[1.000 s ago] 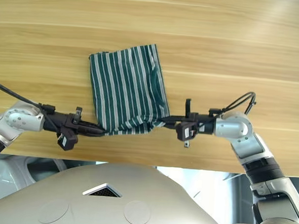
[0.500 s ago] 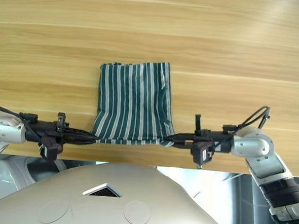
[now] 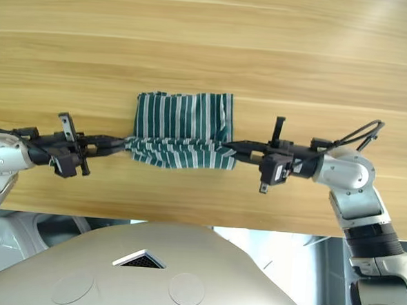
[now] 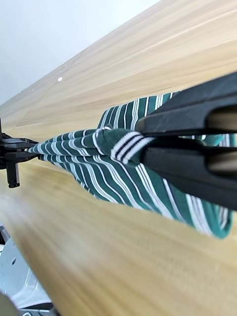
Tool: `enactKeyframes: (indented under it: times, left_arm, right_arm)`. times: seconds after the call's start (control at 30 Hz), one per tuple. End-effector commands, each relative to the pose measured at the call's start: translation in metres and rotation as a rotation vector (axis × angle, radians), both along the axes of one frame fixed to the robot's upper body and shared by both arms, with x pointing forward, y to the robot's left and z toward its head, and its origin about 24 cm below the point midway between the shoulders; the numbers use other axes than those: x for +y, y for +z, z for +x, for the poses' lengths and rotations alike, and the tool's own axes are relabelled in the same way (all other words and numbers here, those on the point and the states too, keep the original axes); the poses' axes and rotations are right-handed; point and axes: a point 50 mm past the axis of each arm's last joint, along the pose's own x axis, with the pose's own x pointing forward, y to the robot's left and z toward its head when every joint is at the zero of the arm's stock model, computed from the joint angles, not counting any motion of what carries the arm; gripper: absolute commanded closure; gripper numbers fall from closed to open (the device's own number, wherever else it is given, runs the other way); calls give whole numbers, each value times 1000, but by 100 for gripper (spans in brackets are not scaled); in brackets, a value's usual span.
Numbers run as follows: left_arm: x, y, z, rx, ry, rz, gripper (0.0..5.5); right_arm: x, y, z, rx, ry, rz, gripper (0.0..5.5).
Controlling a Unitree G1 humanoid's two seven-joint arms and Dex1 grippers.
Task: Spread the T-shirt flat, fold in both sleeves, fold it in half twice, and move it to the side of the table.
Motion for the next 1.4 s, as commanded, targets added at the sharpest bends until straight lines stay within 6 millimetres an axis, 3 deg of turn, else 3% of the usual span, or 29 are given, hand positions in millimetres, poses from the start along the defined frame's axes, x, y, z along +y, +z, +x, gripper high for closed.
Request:
enactKeyframes:
  times: [0.03, 0.33, 0.6, 0.9, 1.13, 1.23, 1.27, 1.4]
  left_arm:
    - [6, -8, 20, -8, 93, 38, 546]
    - [-5, -10, 42, -61, 141, -23, 546]
    - [-28, -4, 69, -96, 172, -104, 546]
    - [-35, -33, 109, -23, 362, -13, 546]
    - [-26, -58, 118, 28, 515, 122, 546]
    - [-24, -64, 118, 65, 552, 129, 473]
    - [-25, -66, 118, 80, 557, 126, 458]
    - [-26, -67, 118, 109, 583, 77, 403]
  right_arm:
    - [5, -4, 20, -33, -67, -33, 545]
    - [15, -18, 59, -103, -214, -67, 545]
    - [19, -39, 79, -128, -312, -160, 545]
    - [26, -60, 91, -131, -364, -225, 545]
    - [19, -58, 97, -113, -454, -168, 545]
    - [17, -58, 95, -60, -476, -132, 545]
    - [16, -59, 95, -45, -496, -121, 509]
    - [14, -62, 97, 6, -564, -62, 452]
